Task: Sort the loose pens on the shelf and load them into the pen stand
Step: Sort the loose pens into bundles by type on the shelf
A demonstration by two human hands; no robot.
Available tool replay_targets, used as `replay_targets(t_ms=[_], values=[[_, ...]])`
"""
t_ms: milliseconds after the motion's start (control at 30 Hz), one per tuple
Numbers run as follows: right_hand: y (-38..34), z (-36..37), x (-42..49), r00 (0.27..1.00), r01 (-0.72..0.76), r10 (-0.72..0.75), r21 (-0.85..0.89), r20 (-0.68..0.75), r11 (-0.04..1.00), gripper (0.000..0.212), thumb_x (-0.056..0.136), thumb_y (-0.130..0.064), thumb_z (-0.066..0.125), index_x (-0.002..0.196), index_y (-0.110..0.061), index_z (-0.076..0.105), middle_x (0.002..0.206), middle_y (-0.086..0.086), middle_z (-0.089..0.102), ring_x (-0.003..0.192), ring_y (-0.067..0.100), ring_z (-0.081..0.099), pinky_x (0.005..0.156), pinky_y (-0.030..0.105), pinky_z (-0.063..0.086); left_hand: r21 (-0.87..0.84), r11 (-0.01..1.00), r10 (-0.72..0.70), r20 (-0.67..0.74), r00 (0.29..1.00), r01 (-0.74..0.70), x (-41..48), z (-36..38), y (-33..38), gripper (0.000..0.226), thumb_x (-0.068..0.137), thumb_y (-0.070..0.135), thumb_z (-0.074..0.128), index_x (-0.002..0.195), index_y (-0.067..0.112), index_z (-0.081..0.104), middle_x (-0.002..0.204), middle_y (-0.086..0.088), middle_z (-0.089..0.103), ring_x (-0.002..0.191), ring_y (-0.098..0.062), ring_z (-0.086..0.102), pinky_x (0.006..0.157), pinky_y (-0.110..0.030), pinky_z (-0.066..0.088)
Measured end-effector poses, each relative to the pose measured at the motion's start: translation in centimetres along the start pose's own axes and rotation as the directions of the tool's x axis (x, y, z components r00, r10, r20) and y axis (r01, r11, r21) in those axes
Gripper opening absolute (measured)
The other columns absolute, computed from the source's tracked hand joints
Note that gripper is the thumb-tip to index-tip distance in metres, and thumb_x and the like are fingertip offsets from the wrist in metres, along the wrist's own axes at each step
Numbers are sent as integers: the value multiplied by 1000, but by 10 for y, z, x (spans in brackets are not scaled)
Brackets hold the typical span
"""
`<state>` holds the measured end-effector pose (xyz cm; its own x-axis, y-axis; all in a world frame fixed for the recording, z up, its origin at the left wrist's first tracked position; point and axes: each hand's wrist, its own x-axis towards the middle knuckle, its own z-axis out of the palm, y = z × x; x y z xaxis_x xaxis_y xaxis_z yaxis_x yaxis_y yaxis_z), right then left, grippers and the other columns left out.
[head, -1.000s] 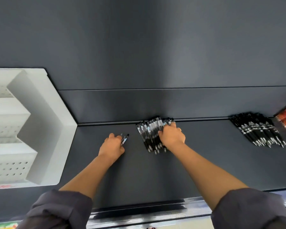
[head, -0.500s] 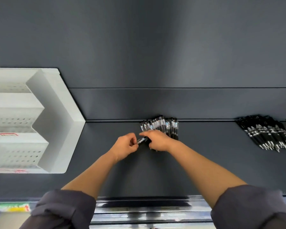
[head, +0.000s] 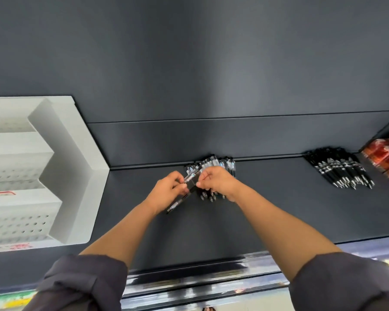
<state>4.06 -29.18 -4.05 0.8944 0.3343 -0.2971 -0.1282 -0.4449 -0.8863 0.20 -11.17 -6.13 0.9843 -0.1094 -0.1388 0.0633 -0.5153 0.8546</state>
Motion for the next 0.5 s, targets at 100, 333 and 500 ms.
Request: replay_targets(t_ms=[100,333,500], values=[[3,-11,-5,990,-74,82,77,-115,994,22,87,-6,65,70,-14,53,63,2,56,54,9,48,44,13,38,-53,998,-29,-148,989,21,9,0,-1,6,95,10,48,91,15,47,89,-4,64,77,-16,56,67,-22,42],[14,-35,-16,898,-38,214,415,-385,909,10,94,-10,56,84,-10,53,70,7,62,56,10,58,48,16,48,-24,996,-89,-298,950,86,29,10,0,14,94,17,53,100,7,62,93,-3,55,84,-17,50,78,-27,39],[22,-43,-15,722,76,335,551,-605,831,12,92,0,51,83,-8,53,76,12,61,63,15,60,55,19,54,-386,893,-298,-126,946,230,41,30,11,8,94,13,54,90,6,55,82,-9,54,70,-20,55,63,-33,55]])
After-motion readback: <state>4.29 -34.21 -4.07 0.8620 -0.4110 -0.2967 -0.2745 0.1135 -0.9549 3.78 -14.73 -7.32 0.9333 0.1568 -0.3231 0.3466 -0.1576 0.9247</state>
